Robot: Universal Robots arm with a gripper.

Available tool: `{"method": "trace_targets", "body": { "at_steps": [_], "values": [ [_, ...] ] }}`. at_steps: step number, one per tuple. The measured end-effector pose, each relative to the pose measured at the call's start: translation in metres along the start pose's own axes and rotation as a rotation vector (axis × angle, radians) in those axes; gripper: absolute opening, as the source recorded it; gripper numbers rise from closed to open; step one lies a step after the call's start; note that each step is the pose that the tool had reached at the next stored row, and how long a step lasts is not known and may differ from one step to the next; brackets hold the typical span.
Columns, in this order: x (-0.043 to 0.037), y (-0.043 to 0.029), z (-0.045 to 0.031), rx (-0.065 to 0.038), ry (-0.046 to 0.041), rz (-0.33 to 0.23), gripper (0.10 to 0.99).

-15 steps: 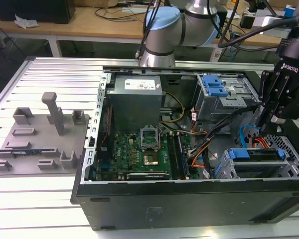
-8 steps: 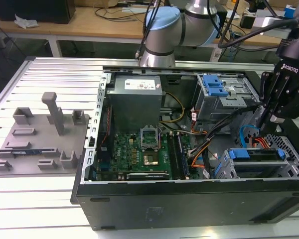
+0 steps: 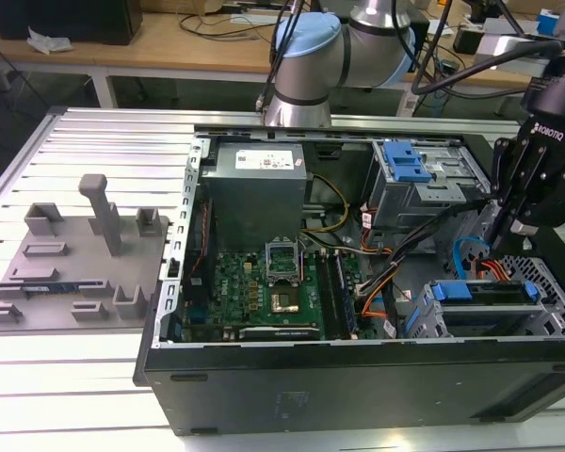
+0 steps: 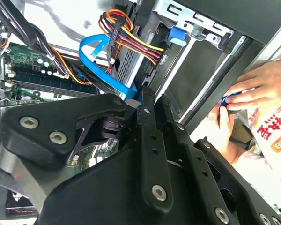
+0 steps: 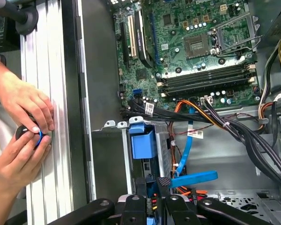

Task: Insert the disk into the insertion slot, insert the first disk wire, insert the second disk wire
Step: 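Insert the second disk wire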

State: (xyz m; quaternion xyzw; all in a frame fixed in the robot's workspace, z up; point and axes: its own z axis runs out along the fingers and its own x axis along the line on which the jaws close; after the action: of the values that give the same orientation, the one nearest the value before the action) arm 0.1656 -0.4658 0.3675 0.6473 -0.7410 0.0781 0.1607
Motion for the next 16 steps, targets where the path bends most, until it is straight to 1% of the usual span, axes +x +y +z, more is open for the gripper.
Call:
{"method": "trace_targets", "body": {
  "at_steps": [7,8,9,13,14,16],
  "values": [
    [0.0002,0.0006,0.0013,-0.008,-0.0023,0.021,0.231],
    [0.0005,0.0005,0.0015,-0.009,-0.0026,0.026,0.216],
    [0.0006,0.0004,0.0016,-0.010,-0.0029,0.029,0.161],
    [0.0010,0.0003,0.0020,-0.013,-0.0037,0.037,0.161],
    [0.0016,0.0004,0.0022,-0.013,-0.0046,0.037,0.161],
    [0.0025,0.0008,0.0029,-0.006,-0.0106,0.039,0.161]
  ]
}}
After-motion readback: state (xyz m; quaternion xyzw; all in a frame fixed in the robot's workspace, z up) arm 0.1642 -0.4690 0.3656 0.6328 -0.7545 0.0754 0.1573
